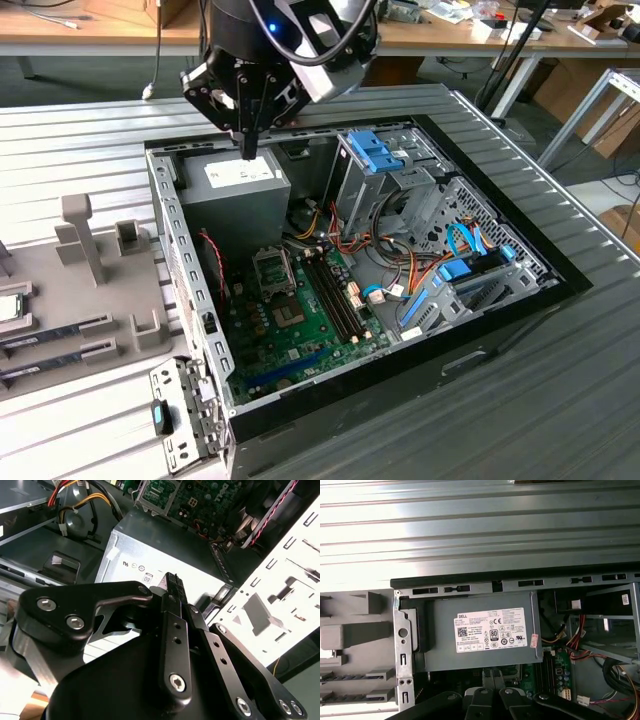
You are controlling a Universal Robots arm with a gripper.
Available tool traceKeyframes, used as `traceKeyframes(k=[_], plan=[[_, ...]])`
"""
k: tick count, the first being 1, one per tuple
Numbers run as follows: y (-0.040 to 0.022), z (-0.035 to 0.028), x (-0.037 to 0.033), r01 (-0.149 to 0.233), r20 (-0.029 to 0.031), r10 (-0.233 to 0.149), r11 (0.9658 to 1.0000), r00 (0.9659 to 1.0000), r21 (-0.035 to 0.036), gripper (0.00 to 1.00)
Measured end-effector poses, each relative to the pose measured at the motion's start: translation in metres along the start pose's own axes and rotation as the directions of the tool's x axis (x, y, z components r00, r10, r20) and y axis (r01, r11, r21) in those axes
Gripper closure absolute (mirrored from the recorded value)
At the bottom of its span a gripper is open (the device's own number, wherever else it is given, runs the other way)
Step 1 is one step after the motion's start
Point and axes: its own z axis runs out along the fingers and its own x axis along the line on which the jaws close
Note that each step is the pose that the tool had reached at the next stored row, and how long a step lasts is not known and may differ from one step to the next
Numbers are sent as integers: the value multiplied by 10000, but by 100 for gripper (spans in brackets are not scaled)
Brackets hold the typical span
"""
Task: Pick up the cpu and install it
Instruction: 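Reach for the cpu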
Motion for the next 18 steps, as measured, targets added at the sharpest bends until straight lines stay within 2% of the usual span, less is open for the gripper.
traceKeyframes(k=[18], plan=[[-6, -1, 80, 0, 0, 0, 10000, 10000, 0, 89]])
